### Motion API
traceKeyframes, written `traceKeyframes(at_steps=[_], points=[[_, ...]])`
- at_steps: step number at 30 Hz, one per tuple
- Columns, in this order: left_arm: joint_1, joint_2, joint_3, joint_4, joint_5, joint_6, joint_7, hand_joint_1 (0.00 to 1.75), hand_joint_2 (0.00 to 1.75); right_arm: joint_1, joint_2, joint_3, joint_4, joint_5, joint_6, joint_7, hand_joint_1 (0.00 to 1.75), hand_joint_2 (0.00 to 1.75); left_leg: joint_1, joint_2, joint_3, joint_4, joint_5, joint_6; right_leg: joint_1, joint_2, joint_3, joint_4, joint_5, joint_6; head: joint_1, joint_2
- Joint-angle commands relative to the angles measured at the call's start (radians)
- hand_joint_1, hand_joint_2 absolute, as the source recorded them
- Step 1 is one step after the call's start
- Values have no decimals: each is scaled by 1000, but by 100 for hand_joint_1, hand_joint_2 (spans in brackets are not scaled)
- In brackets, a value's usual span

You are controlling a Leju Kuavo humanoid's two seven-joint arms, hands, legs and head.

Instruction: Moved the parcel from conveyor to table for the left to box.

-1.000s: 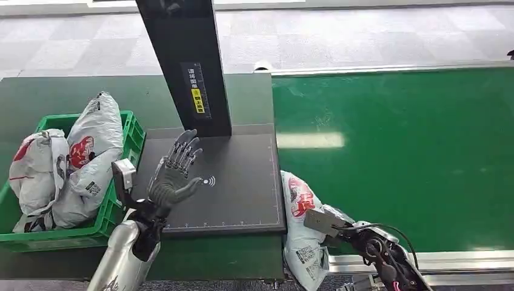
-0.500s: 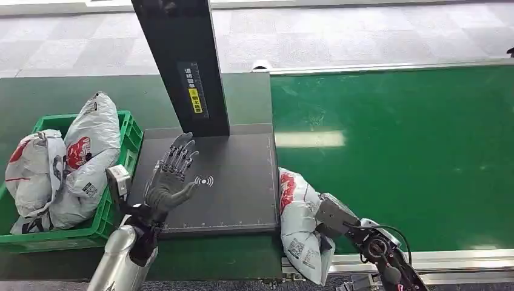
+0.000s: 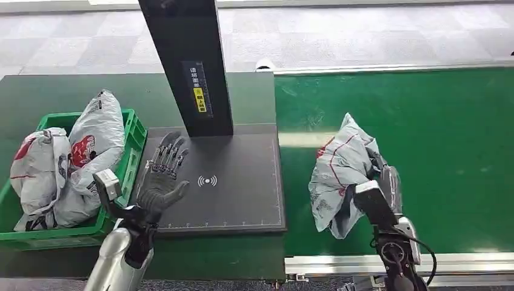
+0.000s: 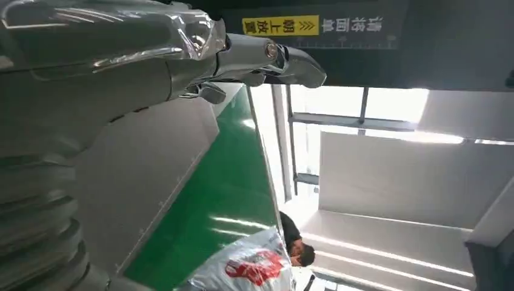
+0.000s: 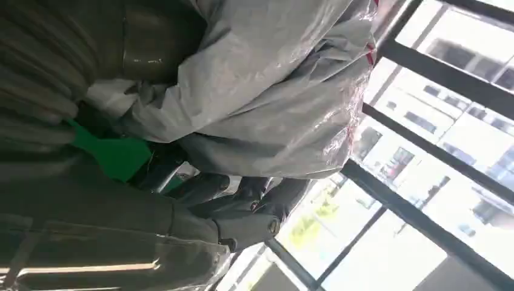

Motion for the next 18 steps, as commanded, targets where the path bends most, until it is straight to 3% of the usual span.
traceKeyframes(at_steps=[1,7,9,12,14,18], points=[[-44,-13,20,14,18,36,-23,0,175,32,58,-36,-122,-23,-24,-62,175,175,0,-1,-1,0,0,1,0,-1,-1,1,0,-1,0,0],[-79,-15,5,16,26,57,-32,0,175,-57,26,121,-81,47,-176,-79,175,175,0,2,-1,0,0,1,0,1,-1,0,1,0,0,0],[-87,-17,-2,22,25,59,-32,0,175,-112,33,150,-23,54,-176,-79,175,175,0,2,-1,0,1,1,0,1,-1,1,1,0,1,0],[-109,-22,-11,46,39,53,-36,0,175,-210,38,206,108,6,-61,-79,175,175,-1,5,0,0,1,1,0,4,-1,1,1,0,1,0],[-145,-25,-22,97,97,7,-19,0,175,-294,22,343,230,28,-12,-79,175,175,0,6,1,0,1,2,0,4,0,0,2,-1,0,0],[-187,-27,-42,149,105,3,-27,0,175,-366,42,495,347,18,-4,-79,175,175,0,5,2,-1,2,1,0,3,1,0,2,-1,0,0]])
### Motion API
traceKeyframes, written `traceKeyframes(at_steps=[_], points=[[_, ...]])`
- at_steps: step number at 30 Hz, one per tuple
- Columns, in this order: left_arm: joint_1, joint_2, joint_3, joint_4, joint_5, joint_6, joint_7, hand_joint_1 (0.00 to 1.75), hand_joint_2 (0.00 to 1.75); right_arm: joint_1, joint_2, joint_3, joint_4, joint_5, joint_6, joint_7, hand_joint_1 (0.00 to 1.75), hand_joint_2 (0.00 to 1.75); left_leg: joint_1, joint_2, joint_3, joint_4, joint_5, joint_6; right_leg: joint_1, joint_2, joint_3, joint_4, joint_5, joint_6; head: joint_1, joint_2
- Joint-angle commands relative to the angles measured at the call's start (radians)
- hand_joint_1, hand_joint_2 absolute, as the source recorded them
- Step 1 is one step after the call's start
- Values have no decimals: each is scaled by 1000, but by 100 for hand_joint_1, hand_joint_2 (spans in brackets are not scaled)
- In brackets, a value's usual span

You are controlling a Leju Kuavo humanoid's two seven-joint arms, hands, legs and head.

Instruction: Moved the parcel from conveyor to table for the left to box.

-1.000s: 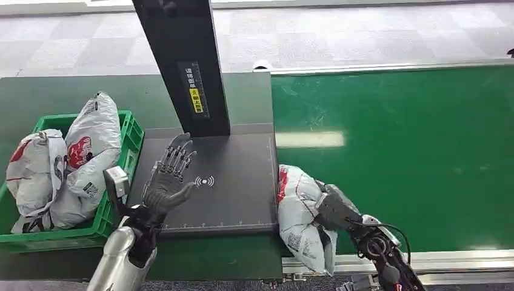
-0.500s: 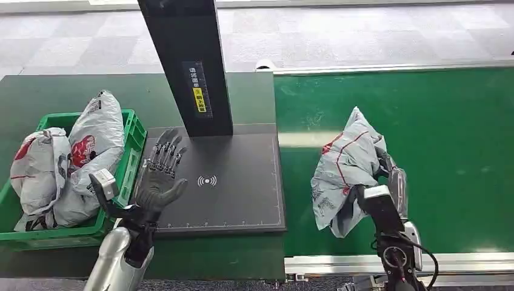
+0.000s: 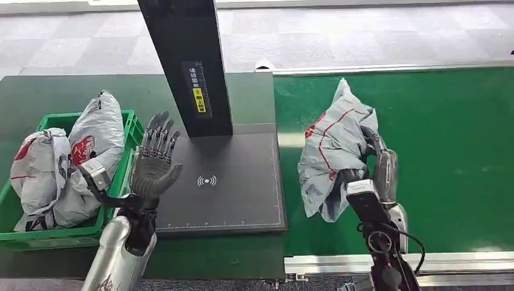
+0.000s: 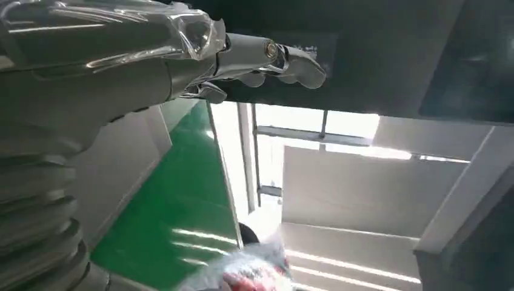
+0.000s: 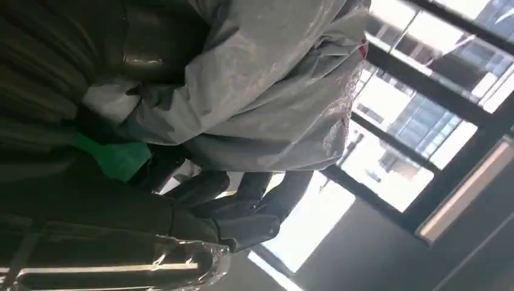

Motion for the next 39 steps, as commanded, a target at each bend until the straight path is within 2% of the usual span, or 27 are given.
traceKeyframes(at_steps=[1,3,4,12,15,17,19,21,25,27,31,33,37,39], points=[[-124,-2,-49,162,47,-32,4,0,175,-275,24,399,409,-17,48,-3,175,175,0,3,1,0,1,1,0,3,0,0,1,-1,0,0],[-130,-4,-58,160,54,-38,2,0,175,-279,38,415,403,-150,123,-3,175,175,0,1,1,0,1,1,0,2,0,0,1,-1,0,0],[-132,-5,-63,157,56,-37,4,0,175,-279,55,387,400,-247,204,-3,175,175,0,2,1,-1,1,1,0,2,0,0,1,-1,0,0],[-132,-5,-63,157,56,-37,4,0,175,-279,55,387,400,-247,204,-3,175,175,-1,-2,-1,0,1,2,0,-1,0,0,0,0,0,0],[-139,-5,-73,168,64,-32,5,0,175,-278,98,273,432,-425,419,-3,175,175,-1,-2,-2,0,1,1,0,-1,-1,1,0,-1,0,0],[-144,-9,-75,178,69,-27,6,0,175,-310,157,175,562,-553,636,-3,175,175,0,-2,-2,0,1,1,0,-1,-1,1,0,-1,0,0],[-148,-11,-78,184,71,-27,8,0,175,-348,201,126,700,-632,750,-3,175,175,0,-1,-1,0,1,1,0,0,-1,1,1,-1,0,0],[-151,-13,-80,189,73,-33,9,0,175,-361,222,94,772,-644,758,-3,175,175,0,0,0,0,1,1,0,0,-1,0,1,-1,0,0],[-147,-12,-80,186,73,-33,9,0,175,-374,236,42,898,-653,678,-3,175,175,0,-3,1,-1,2,1,0,-2,1,0,0,-1,0,0],[-148,-12,-75,189,72,-44,11,0,175,-370,244,-23,966,-741,757,123,175,175,0,-3,1,-1,1,1,0,-2,1,0,0,0,0,0],[-150,-14,-73,193,72,-47,11,0,175,-354,245,-24,970,-744,762,123,175,175,0,-3,0,-1,1,1,0,-2,1,-1,0,-1,0,0],[-155,-17,-71,201,70,-55,12,0,175,-346,252,-37,986,-770,769,186,175,175,0,-3,-1,0,1,1,0,-2,0,0,0,-1,0,0],[-158,-19,-70,210,68,-56,12,0,175,-329,254,-31,989,-763,741,179,175,175,0,-2,0,0,1,0,1,-2,0,0,0,-1,0,0],[-160,-18,-66,217,67,-59,11,0,175,-316,255,-18,988,-738,650,156,175,175,0,-3,0,-1,2,1,1,-3,1,0,0,-1,0,0]])
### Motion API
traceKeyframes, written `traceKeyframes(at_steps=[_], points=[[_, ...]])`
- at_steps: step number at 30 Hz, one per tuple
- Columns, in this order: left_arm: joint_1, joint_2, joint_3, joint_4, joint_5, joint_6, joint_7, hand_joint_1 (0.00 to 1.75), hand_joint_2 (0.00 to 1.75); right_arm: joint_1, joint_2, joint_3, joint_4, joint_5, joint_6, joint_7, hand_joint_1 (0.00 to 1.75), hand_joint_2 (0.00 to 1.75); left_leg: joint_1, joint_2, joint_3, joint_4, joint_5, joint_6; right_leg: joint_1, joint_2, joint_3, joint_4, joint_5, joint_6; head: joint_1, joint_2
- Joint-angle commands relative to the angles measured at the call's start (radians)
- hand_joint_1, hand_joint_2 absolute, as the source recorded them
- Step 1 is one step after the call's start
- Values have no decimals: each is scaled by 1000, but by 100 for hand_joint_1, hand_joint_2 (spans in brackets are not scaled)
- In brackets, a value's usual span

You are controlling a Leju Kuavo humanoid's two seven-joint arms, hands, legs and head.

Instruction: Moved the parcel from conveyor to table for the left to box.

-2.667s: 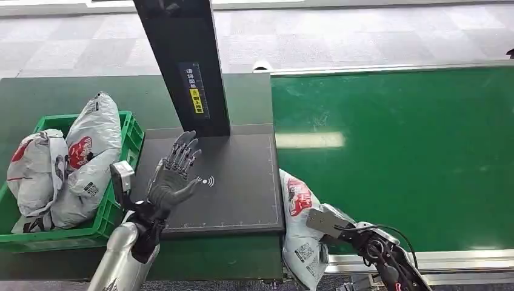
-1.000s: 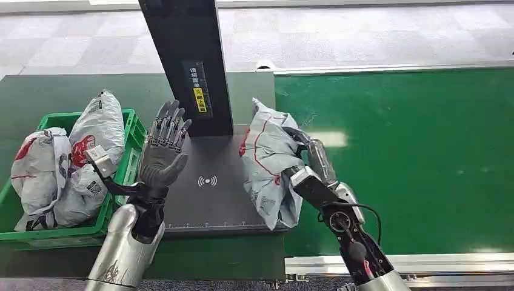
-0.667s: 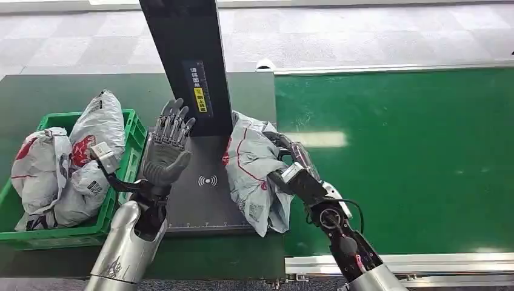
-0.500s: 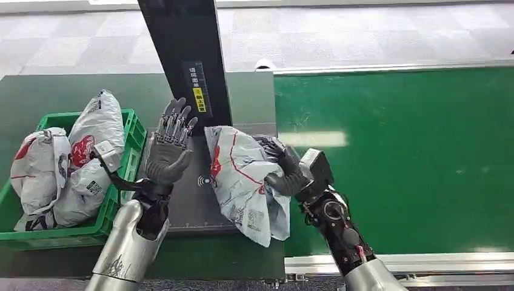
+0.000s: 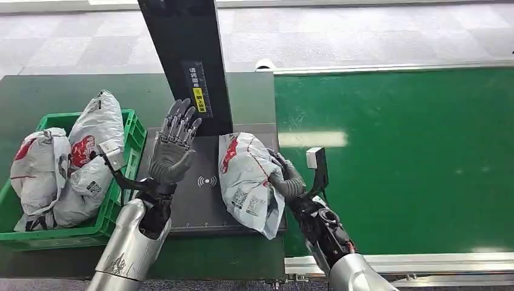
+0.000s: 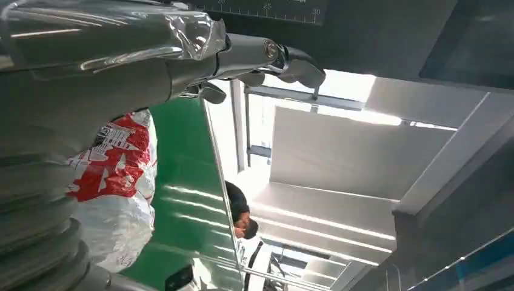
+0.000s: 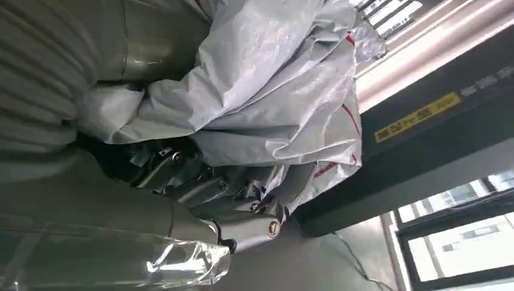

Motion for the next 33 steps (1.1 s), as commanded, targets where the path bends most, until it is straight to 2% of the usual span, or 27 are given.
traceKeyframes(at_steps=[1,2,6,7,8,12,15,22,27,28,30,31,33], points=[[-42,5,-8,85,-6,-11,5,0,175,-6,19,-32,125,25,-109,-7,175,175,0,-1,2,-1,0,1,0,-2,2,-1,0,-1,0,0],[-44,5,-6,89,-7,-15,4,0,175,-3,14,-30,127,28,-131,32,175,175,0,-1,1,-1,0,1,0,-2,2,-1,0,0,0,0],[-49,4,-6,98,-8,-19,5,0,175,-1,2,-2,136,61,-153,73,175,175,0,-1,1,-1,0,1,0,-2,2,-1,0,0,0,0],[-51,4,-5,101,-9,-19,6,0,175,1,-1,6,134,69,-146,85,98,175,0,-1,2,-1,1,2,0,-2,2,-1,0,0,0,0],[-53,5,-5,105,-9,-20,5,0,175,5,-3,3,129,63,-118,96,0,175,0,0,3,-1,0,1,0,-2,3,-1,0,0,0,0],[-56,8,-2,113,-12,-23,5,0,175,8,-3,15,113,69,-59,89,0,175,0,-1,5,-1,2,1,0,-4,6,-2,1,-1,0,0],[-52,12,-3,113,-26,-28,8,0,175,3,-8,53,73,110,0,27,0,175,0,0,6,-1,1,1,0,-2,6,-1,1,-1,0,0],[-42,12,-7,116,-45,-31,13,0,175,24,-19,82,29,152,24,-4,0,175,0,0,6,-1,1,1,0,-2,6,-1,0,-1,0,0],[-40,13,-12,138,-62,-38,10,0,175,59,-43,168,-45,319,-90,-36,0,175,0,1,5,-1,1,1,0,-1,6,-1,0,-1,0,0],[-25,11,-5,122,-66,-30,12,0,175,81,-41,123,-92,315,-131,-76,0,175,-1,0,5,-1,1,1,0,-2,5,-1,1,-1,0,0],[0,17,-3,91,-81,-29,20,0,175,118,-54,99,-202,362,-214,-83,0,175,0,0,5,-2,1,2,0,-2,6,-2,1,-1,0,0],[9,19,0,83,-89,-30,26,0,175,149,-68,81,-293,378,-212,-65,0,175,0,0,5,-1,1,1,0,-2,6,-2,1,-1,0,0],[12,18,3,82,-95,-32,26,0,175,169,-77,69,-358,400,-205,-35,0,175,-1,-1,5,-1,1,2,0,-3,5,-1,1,-1,0,0]])
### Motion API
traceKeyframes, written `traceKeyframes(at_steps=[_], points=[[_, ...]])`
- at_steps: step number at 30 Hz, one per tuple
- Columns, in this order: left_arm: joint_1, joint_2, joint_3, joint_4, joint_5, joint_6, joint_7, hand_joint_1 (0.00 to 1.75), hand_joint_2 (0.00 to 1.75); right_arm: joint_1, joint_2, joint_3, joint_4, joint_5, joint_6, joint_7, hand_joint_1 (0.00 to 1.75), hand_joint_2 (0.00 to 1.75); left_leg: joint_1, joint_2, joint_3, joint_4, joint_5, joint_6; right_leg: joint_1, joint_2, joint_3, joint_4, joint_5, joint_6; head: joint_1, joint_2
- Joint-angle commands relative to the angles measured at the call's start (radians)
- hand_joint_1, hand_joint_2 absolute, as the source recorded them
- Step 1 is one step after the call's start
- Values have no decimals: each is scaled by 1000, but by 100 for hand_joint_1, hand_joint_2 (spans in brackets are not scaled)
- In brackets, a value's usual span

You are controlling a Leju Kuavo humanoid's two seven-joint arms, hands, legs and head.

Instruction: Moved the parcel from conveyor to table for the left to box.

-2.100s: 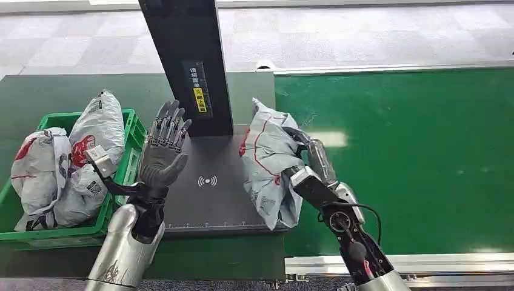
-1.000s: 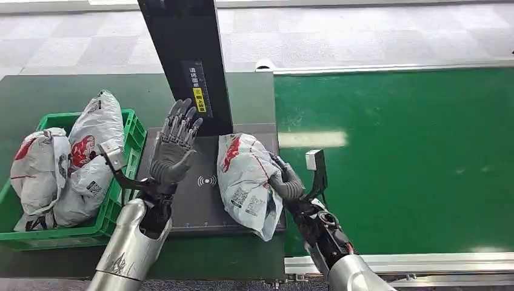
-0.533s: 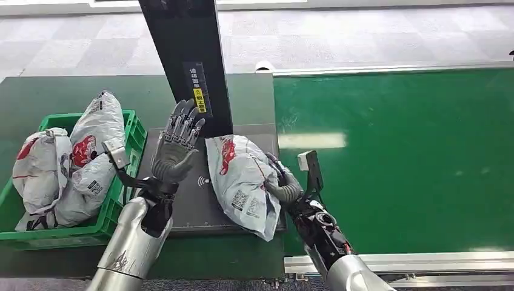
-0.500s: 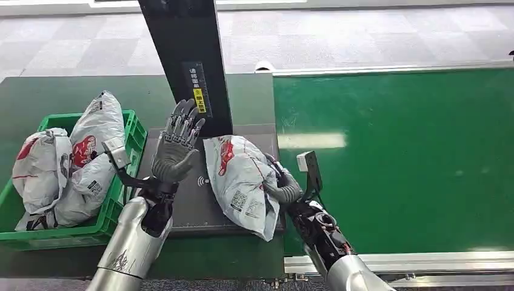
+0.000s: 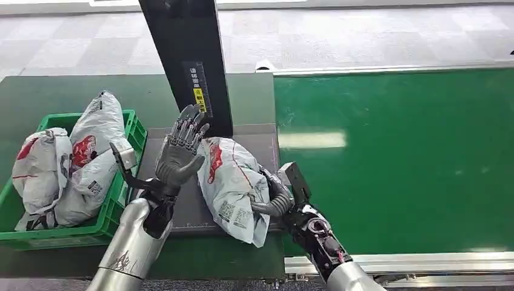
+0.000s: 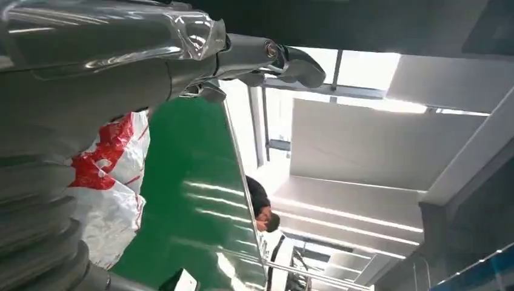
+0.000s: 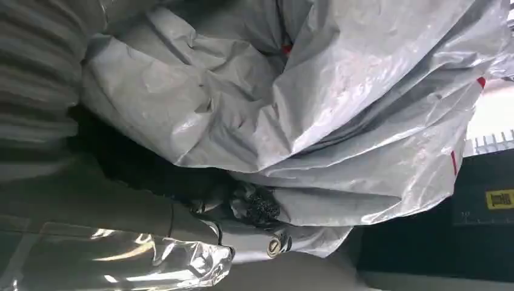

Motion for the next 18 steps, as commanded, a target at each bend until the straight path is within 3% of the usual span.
traceKeyframes(at_steps=[1,6,11,18], points=[[28,20,0,14,-32,2,19,0,175,115,-71,-19,-325,77,-89,27,0,175,-1,-3,-1,0,1,1,0,-3,0,0,0,0,0,0],[24,18,2,18,-35,2,20,0,175,119,-72,-19,-336,104,-97,23,0,175,0,-2,-2,0,1,1,0,-3,-1,0,0,0,1,0],[52,41,5,30,-91,22,-1,0,175,142,-160,-43,-582,255,-106,98,0,175,-1,-2,-3,0,1,2,-1,-2,-2,0,0,0,1,0],[101,62,25,-15,-109,38,-10,0,175,110,-198,-68,-544,273,-90,99,0,175,-1,-1,-1,0,0,2,-1,-1,-1,0,0,0,1,0]])
